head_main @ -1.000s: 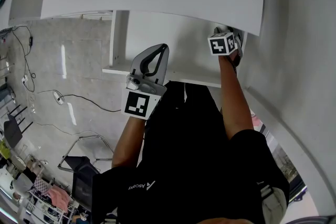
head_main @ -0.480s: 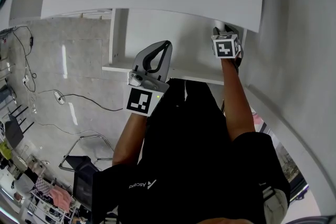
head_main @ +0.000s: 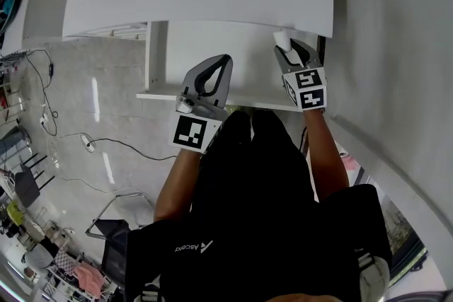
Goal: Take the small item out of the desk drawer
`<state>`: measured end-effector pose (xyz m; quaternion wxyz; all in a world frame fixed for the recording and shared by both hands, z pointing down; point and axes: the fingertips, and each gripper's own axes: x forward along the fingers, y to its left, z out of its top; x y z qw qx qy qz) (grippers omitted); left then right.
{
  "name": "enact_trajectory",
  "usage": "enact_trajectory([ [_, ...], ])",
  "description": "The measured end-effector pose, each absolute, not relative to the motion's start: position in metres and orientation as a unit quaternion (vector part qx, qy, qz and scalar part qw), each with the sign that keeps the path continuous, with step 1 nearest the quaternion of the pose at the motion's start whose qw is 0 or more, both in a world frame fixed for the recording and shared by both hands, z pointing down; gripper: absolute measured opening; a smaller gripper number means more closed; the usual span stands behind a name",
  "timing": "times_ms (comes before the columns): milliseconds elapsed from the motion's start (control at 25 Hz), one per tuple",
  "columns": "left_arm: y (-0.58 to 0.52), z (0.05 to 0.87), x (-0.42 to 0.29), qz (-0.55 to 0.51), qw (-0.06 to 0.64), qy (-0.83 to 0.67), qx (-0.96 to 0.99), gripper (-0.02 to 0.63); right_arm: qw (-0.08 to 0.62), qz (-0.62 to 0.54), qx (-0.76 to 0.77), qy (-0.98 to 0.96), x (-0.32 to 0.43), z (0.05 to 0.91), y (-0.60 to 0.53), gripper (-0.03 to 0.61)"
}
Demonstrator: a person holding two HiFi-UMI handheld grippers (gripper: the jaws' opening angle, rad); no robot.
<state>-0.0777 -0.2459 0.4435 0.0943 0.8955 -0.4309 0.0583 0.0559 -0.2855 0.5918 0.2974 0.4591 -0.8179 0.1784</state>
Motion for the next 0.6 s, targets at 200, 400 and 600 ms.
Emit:
enact_trajectory([
  [200, -0.239, 0.413, -0.054, 0.055, 0.074, -0.429, 0.899, -0.002, 0.187, 0.103, 0.443, -0.871, 0.053, 0.493, -0.272, 0.169],
  [400, -0.231, 0.374, -0.038, 0.042, 0.042, -0.426, 0.903, -0.002, 0.074, 0.057, 0.42, -0.903, 0.055, 0.403, -0.251, 0.169],
  [600, -0.214, 0.336, -0.025, 0.022, 0.01, -0.422, 0.906, -0.002, -0.009, 0.023, 0.395, -0.918, 0.063, 0.345, -0.224, 0.169],
])
